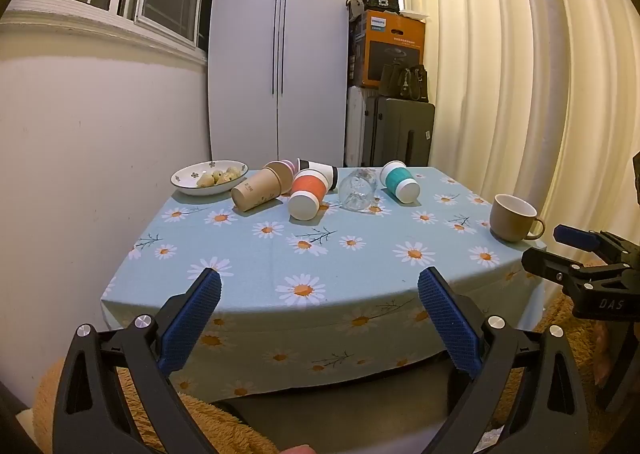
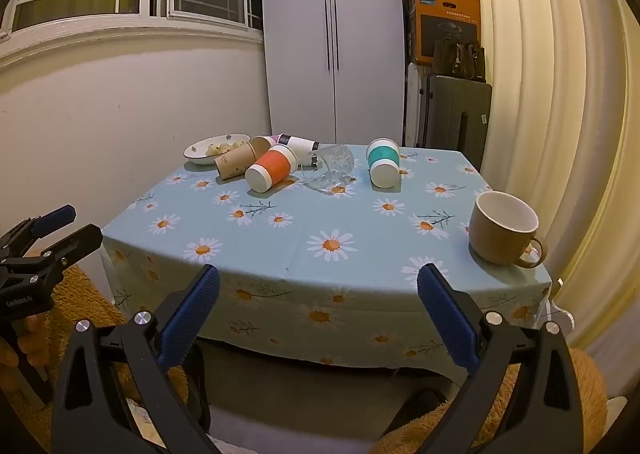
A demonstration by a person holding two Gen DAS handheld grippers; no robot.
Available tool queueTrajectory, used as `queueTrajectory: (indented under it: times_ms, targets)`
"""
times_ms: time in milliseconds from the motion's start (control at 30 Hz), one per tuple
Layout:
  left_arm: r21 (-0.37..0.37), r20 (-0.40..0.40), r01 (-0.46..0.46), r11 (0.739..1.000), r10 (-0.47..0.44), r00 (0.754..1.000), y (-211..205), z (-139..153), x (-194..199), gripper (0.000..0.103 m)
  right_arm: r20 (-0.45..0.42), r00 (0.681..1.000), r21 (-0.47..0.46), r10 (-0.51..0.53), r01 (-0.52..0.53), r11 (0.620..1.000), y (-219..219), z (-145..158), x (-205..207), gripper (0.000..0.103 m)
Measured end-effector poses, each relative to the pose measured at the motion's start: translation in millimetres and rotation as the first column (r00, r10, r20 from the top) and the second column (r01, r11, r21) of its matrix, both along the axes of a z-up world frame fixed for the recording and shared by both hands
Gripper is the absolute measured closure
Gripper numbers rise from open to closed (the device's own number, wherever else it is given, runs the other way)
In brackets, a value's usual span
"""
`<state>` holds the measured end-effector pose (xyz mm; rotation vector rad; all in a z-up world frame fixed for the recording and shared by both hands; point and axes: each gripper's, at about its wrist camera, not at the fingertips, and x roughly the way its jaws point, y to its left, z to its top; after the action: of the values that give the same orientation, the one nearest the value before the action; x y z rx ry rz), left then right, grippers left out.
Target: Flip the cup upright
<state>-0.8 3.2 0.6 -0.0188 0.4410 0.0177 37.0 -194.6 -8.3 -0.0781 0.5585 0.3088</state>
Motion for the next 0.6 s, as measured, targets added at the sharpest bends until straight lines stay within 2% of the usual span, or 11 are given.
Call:
queueTrajectory:
  times_ms: [600]
  targets:
    - [0.0,-0.004,0.007,1.0,-0.007,1.0,-1.6,-1.6,-0.9,0.007,0.023,1.0,0.045,-0.001,0.0,0.999,0.8,0.3,-2.7,0.005]
